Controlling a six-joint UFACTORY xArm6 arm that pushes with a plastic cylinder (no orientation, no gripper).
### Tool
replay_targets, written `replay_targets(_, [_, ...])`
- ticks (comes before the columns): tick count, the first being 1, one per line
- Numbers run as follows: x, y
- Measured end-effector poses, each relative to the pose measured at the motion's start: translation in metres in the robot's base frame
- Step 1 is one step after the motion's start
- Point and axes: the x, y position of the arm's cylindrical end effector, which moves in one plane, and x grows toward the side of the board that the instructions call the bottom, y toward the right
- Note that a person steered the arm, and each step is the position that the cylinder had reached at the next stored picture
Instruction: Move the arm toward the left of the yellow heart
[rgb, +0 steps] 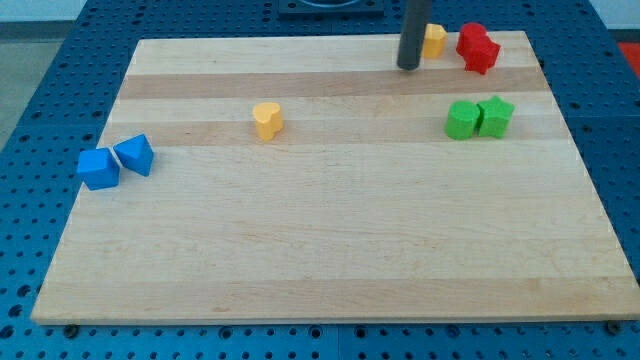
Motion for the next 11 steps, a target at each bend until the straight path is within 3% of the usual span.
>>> replay_targets(2, [-0.045, -0.028])
replay_targets(5, [-0.061, 0.076])
replay_targets(6, [-0.06, 0.049])
replay_targets(8, [-0.05, -0.117])
replay_targets(10, [0.059, -0.261])
replay_targets(11, [0.121, -0.279])
